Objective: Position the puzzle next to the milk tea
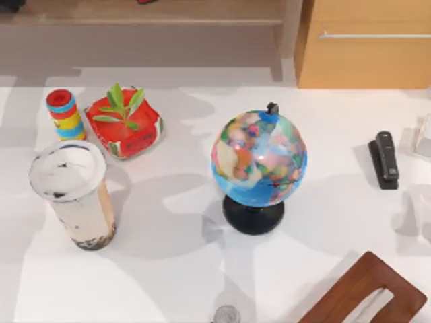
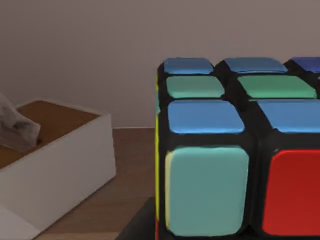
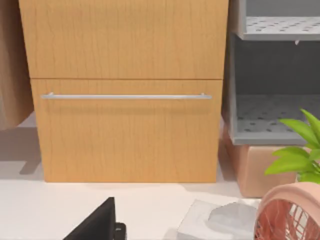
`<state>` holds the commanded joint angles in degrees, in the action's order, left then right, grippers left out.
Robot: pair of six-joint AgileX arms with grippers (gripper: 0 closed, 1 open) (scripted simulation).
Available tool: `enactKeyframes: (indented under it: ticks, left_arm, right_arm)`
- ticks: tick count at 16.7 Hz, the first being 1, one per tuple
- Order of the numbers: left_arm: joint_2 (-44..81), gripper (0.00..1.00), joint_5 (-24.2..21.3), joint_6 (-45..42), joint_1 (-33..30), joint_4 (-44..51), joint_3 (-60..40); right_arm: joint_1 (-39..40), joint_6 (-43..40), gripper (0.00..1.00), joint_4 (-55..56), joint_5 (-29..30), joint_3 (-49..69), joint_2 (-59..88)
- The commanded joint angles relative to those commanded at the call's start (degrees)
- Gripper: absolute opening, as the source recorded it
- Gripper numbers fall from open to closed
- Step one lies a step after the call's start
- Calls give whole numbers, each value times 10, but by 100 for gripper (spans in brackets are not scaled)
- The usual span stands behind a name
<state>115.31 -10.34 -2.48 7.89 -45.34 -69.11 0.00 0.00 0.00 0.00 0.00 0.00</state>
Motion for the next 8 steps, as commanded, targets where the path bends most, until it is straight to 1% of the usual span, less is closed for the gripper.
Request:
enactKeyframes:
  ticks: [3, 8]
  left_arm:
    - [-41, 0, -2, -17, 6, 120, -40]
    - [-119, 0, 6, -49, 15, 388, -87]
  right_arm:
    - [0, 0, 100, 0, 0, 0, 0]
    - [0, 0, 100, 0, 0, 0, 0]
